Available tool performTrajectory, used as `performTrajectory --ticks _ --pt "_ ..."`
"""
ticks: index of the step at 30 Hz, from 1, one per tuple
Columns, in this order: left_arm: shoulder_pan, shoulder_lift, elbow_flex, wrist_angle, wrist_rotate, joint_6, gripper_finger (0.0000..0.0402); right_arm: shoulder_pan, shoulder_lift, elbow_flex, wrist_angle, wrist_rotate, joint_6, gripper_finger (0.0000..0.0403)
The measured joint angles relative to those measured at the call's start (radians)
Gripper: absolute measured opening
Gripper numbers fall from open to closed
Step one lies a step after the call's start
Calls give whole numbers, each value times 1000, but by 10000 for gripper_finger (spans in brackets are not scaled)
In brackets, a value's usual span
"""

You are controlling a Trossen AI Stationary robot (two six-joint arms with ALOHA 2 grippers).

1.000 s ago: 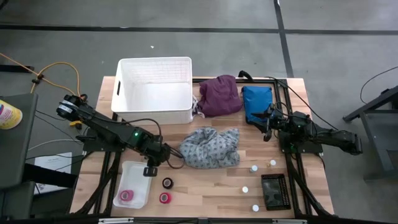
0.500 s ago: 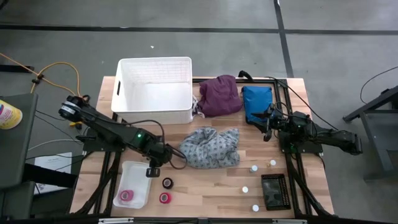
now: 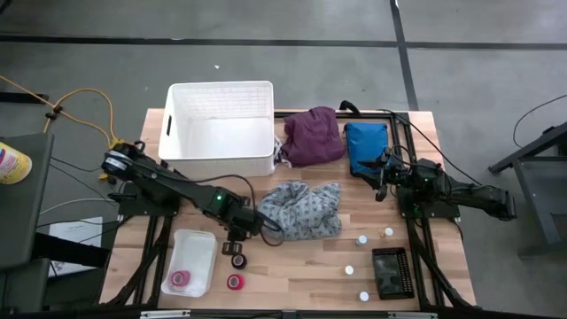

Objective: Pick & place medical supplies in basket/bin
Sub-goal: Put the black bandage into the bottom white bin

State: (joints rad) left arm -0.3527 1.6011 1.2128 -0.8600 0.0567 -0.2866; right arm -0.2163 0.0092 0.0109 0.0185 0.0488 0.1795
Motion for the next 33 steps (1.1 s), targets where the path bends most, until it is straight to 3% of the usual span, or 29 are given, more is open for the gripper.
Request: performTrajectory --ticks 14,33 --pt "-19 36 54 -45 17 -27 94 0 0 0 -1 0 0 181" --pt "-252 36 54 -29 -62 -197 94 0 0 0 0 0 0 181"
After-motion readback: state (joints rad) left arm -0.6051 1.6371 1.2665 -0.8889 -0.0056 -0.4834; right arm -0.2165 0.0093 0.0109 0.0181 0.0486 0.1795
